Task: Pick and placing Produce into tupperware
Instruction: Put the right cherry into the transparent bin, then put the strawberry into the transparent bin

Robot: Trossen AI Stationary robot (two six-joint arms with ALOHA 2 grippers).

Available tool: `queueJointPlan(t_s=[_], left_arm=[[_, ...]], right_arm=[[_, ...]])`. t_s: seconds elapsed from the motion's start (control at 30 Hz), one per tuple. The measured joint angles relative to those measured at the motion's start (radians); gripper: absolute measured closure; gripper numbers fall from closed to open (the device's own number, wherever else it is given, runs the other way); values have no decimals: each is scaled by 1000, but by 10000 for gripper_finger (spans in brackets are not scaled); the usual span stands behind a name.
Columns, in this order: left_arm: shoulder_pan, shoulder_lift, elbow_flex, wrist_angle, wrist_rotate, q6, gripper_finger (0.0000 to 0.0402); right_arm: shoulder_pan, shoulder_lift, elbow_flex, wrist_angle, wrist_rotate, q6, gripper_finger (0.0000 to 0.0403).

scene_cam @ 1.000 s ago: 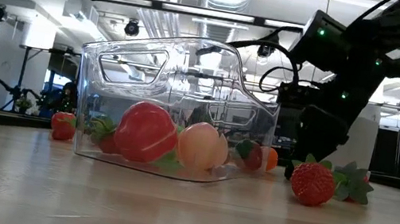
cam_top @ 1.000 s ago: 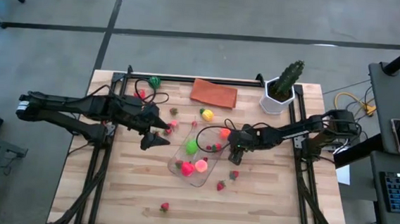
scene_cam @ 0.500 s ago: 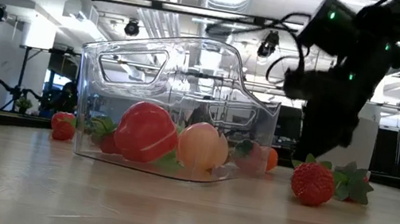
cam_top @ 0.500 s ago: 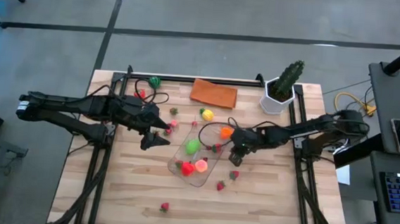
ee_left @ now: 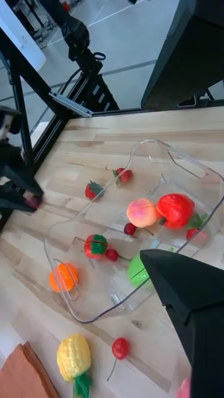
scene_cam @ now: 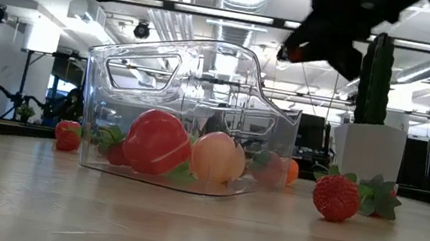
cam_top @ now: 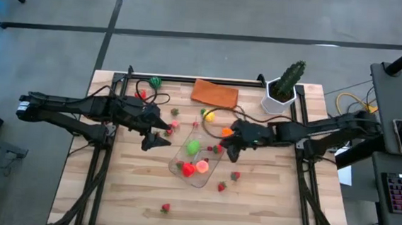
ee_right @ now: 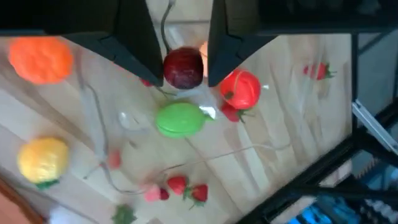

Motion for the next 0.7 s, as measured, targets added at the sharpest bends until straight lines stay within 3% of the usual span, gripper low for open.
queueJointPlan(t_s=[0.17,0.33,0.5,0.7], left_arm=[[0,0,0,5,0,-1,34],[0,0,0,7,0,-1,34],[0,19,-1,5,0,-1,34],[-1,63,-1,4,38,-50,34]], right_arm=[[2,197,169,-46,-94,-48,238],[11,329,326,-284,-60,-61,182],[42,330,405,-432,33,-83,139],[119,222,387,-601,102,-6,120]])
